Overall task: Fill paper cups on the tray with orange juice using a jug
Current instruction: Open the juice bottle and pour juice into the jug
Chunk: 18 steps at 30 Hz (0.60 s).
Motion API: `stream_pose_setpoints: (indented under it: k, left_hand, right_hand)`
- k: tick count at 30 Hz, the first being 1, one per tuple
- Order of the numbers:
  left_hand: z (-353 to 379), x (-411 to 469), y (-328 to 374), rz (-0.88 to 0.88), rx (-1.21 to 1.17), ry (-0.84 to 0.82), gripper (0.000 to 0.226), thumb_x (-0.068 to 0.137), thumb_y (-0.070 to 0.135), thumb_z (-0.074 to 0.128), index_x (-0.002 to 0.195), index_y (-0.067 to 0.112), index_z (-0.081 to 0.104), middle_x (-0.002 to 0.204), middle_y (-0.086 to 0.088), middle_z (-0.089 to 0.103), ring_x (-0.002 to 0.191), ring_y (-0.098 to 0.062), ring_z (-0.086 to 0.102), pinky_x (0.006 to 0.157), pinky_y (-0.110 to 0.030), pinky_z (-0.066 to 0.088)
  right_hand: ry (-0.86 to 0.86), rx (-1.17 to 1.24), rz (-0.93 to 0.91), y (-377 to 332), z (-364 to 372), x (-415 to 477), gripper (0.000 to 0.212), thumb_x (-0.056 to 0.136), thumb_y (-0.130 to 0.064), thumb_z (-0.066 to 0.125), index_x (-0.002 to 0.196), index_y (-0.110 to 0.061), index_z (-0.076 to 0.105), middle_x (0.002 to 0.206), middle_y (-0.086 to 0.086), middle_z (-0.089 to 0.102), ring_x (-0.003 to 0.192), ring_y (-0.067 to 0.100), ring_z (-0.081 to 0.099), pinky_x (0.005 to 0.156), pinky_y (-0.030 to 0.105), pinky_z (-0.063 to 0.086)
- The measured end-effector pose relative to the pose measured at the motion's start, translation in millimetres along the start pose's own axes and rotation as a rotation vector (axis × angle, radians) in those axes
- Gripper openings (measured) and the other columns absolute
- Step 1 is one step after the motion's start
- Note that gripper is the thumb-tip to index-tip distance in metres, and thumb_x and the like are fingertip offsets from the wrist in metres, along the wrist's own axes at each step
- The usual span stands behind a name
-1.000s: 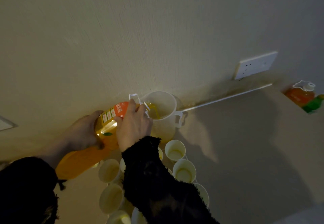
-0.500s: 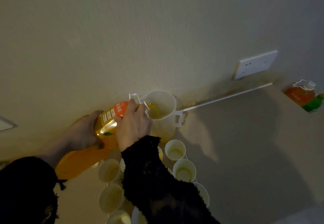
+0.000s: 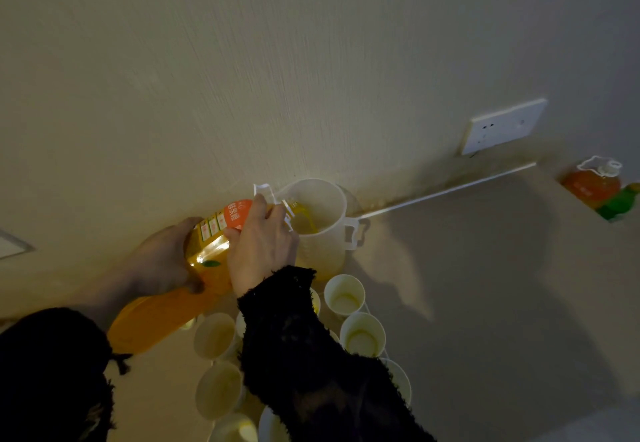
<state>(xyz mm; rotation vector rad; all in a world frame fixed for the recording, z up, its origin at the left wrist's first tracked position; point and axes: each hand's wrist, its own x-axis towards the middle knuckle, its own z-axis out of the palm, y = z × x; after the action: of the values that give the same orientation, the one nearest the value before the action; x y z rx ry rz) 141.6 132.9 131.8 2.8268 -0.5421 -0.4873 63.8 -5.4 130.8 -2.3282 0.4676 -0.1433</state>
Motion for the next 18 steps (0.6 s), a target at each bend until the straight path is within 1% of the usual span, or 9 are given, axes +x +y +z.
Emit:
stream_pose_setpoints:
  k: [4,7,10,13,15,18]
  left_hand:
    - [-0.6,-0.5,1.3,-0.007,-0.008,-0.009,0.110,0.049,0.012,0.091,0.142,0.021,0.032,0.124,-0.007,0.054,0.098,-0.019,0.047,0.079,-0.029,0.040]
    - [-0.2,-0.8,1.9,0.001,-0.002,0.007,0.109,0.048,0.011,0.091,0.140,0.020,0.034,0.115,-0.004,0.054,0.096,-0.019,0.047,0.076,-0.028,0.037]
    - [0.1,-0.6,1.0,0.012,-0.008,0.002,0.110,0.047,0.011,0.091,0.140,0.019,0.034,0.108,0.001,0.049,0.097,-0.019,0.047,0.077,-0.028,0.037]
    - [0.3,-0.1,-0.1,0.008,0.005,0.010,0.110,0.047,0.011,0.091,0.140,0.019,0.034,0.114,-0.003,0.053,0.096,-0.018,0.045,0.076,-0.028,0.036]
    - [0.4,0.1,-1.4,0.001,0.004,0.008,0.110,0.046,0.012,0.092,0.140,0.020,0.034,0.120,-0.007,0.055,0.097,-0.019,0.046,0.077,-0.029,0.039]
    - [1.1,0.4,-2.9,-0.003,0.010,0.011,0.111,0.045,0.012,0.092,0.139,0.020,0.035,0.120,-0.007,0.056,0.098,-0.021,0.049,0.080,-0.030,0.042]
  right_hand:
    - [-0.013,0.018,0.018,-1.3,-0.8,0.6,0.067,0.095,-0.040,0.051,0.147,-0.014,0.018,0.138,0.013,0.036,0.118,0.030,0.050,0.099,0.044,0.034]
    - [-0.005,0.009,0.010,-0.9,-0.9,0.5,0.066,0.095,-0.040,0.051,0.147,-0.013,0.018,0.137,0.013,0.037,0.116,0.030,0.051,0.097,0.043,0.036]
    - [-0.002,0.009,0.003,-0.9,-0.7,-0.1,0.066,0.095,-0.040,0.051,0.146,-0.013,0.018,0.137,0.013,0.037,0.116,0.030,0.051,0.097,0.043,0.037]
    - [-0.012,0.006,0.000,-0.3,-0.8,-0.8,0.066,0.095,-0.039,0.051,0.146,-0.013,0.018,0.137,0.013,0.036,0.116,0.029,0.050,0.098,0.044,0.037]
    - [-0.012,0.003,-0.003,0.2,-0.7,-0.6,0.066,0.096,-0.039,0.050,0.146,-0.013,0.017,0.137,0.012,0.036,0.117,0.029,0.050,0.098,0.044,0.036]
    - [-0.009,0.008,0.005,-0.1,0.0,0.8,0.066,0.095,-0.040,0.051,0.146,-0.014,0.018,0.137,0.012,0.037,0.116,0.029,0.051,0.097,0.043,0.037]
